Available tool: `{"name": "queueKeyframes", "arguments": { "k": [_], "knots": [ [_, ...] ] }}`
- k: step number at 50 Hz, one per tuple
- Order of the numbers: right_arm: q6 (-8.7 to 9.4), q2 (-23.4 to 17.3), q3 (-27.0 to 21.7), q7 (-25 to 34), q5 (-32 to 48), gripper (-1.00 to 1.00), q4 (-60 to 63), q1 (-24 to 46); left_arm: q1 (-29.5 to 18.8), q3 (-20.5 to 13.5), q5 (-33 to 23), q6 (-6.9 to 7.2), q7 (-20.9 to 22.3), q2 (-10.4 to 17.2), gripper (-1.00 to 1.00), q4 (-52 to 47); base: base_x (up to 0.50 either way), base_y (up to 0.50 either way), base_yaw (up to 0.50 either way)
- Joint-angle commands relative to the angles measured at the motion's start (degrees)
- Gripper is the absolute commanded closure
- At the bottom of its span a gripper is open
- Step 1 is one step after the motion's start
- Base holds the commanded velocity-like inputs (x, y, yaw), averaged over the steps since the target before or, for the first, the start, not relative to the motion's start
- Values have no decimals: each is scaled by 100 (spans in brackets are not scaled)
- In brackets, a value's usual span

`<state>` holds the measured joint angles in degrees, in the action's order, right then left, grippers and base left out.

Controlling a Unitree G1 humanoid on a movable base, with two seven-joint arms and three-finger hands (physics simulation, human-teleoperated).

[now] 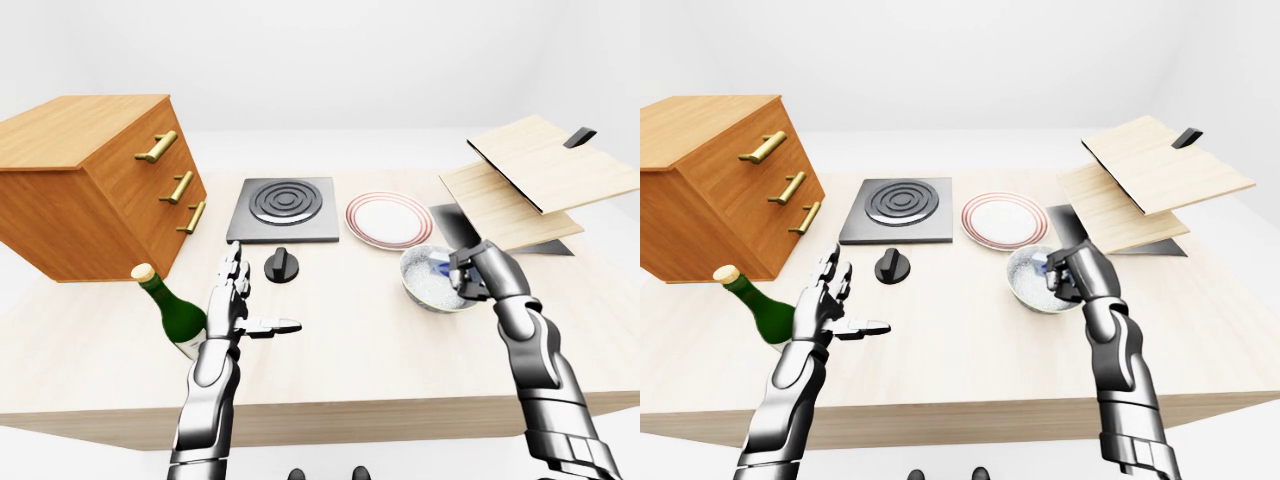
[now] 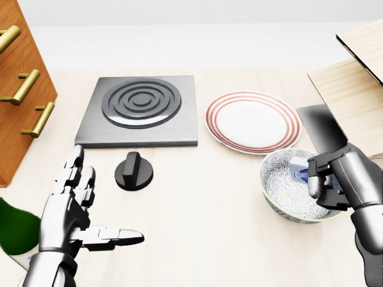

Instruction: Pick up the cream cheese and put it in the bowl.

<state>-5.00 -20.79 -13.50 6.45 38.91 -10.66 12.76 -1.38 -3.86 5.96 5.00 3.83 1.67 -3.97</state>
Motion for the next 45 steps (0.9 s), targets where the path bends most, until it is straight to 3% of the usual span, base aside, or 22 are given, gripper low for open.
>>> {"name": "queueKeyframes", "arguments": {
  "k": [1, 31, 35, 36, 37, 38, 40, 42, 43, 45],
  "knots": [
    [0, 39, 98, -90, 712, 100, -108, 29, -2, -12, 20, 0, 7, 6, -100, -14, 0, 0, 0],
    [0, 14, 114, -107, 777, 100, -265, 63, 17, -22, 54, 0, 15, 5, -100, -101, 0, 0, 0],
    [0, 6, 114, -126, 771, 52, -304, 69, 6, -23, 53, 0, 16, 5, -100, -63, 0, 0, 0],
    [0, 14, 124, -130, 770, 7, -321, 76, 4, -24, 55, 0, 16, 5, -100, -66, 0, 0, 0],
    [0, 14, 125, -131, 770, 7, -323, 76, 4, -24, 55, 0, 15, 5, -100, -66, 0, 0, 0],
    [0, 19, 132, -128, 771, -37, -324, 73, 3, -23, 57, 0, 17, 6, -100, -67, 0, 0, 0],
    [0, 20, 128, -114, 759, -48, -302, 64, 0, -21, 56, 0, 17, 5, -100, -62, 0, 0, 0],
    [0, 17, 124, -102, 752, -75, -292, 74, 11, -20, 56, 0, 16, 4, -100, -74, 0, 0, 0],
    [0, 17, 124, -102, 751, -75, -293, 74, 12, -20, 56, 0, 16, 4, -100, -75, 0, 0, 0],
    [0, 15, 126, -91, 755, -98, -280, 73, 18, -15, 55, 0, 20, 4, -100, -86, 0, 0, 0]
  ]
}}
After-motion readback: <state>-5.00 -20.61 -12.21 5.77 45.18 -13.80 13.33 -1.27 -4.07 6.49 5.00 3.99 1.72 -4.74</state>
